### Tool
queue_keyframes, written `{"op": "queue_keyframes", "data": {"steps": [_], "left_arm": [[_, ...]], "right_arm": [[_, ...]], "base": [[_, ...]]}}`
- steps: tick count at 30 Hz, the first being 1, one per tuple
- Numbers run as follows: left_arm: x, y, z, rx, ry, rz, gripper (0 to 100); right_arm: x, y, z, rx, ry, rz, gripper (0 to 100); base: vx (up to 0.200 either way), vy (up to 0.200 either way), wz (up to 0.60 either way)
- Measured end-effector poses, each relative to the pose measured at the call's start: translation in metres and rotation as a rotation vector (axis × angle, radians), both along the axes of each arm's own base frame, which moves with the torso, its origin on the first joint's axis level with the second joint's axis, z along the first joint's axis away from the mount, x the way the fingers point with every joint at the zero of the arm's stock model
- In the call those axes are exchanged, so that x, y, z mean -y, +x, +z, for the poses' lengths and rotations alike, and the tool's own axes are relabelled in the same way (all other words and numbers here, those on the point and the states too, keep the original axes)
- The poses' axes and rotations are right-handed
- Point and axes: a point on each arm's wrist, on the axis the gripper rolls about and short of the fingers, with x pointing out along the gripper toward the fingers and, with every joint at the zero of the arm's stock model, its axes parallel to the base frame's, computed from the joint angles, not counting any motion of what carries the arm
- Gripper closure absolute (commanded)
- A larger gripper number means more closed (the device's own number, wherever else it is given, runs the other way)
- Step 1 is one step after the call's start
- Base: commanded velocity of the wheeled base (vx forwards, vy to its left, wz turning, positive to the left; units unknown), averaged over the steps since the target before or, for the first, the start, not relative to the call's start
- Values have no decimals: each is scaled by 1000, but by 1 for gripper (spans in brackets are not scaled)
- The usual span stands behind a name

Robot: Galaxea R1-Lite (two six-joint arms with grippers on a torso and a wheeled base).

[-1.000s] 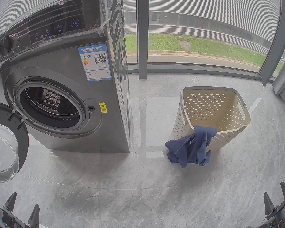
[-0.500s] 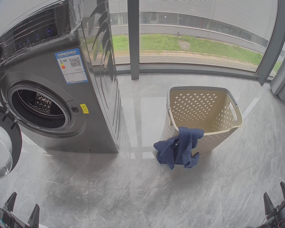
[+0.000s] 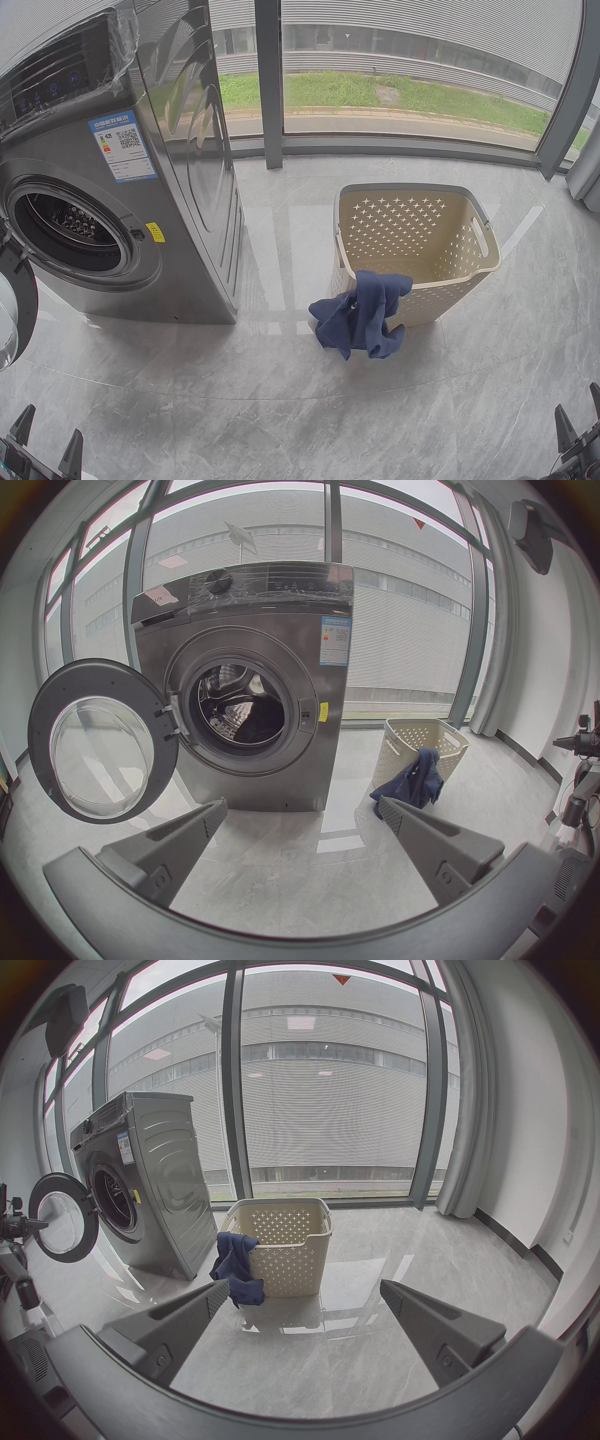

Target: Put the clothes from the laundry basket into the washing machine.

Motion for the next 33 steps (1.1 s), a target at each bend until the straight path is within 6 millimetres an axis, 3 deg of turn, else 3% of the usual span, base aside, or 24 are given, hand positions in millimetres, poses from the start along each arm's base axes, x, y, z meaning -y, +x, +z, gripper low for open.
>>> {"op": "queue_keyframes", "data": {"steps": [9, 18, 26, 33], "left_arm": [[0, 0, 0, 0, 1, 0, 0], [0, 0, 0, 0, 3, -1, 0], [0, 0, 0, 0, 4, 0, 0], [0, 0, 0, 0, 6, -1, 0]], "right_arm": [[0, 0, 3, 26, 29, -2, 0], [-1, -1, 45, 85, 81, 53, 0], [-4, 44, 73, -14, 101, 140, 0], [-14, 97, 78, -168, 141, 223, 0]], "base": [[0, 0, 0], [0, 0, 0], [0, 0, 0], [0, 0, 0]]}}
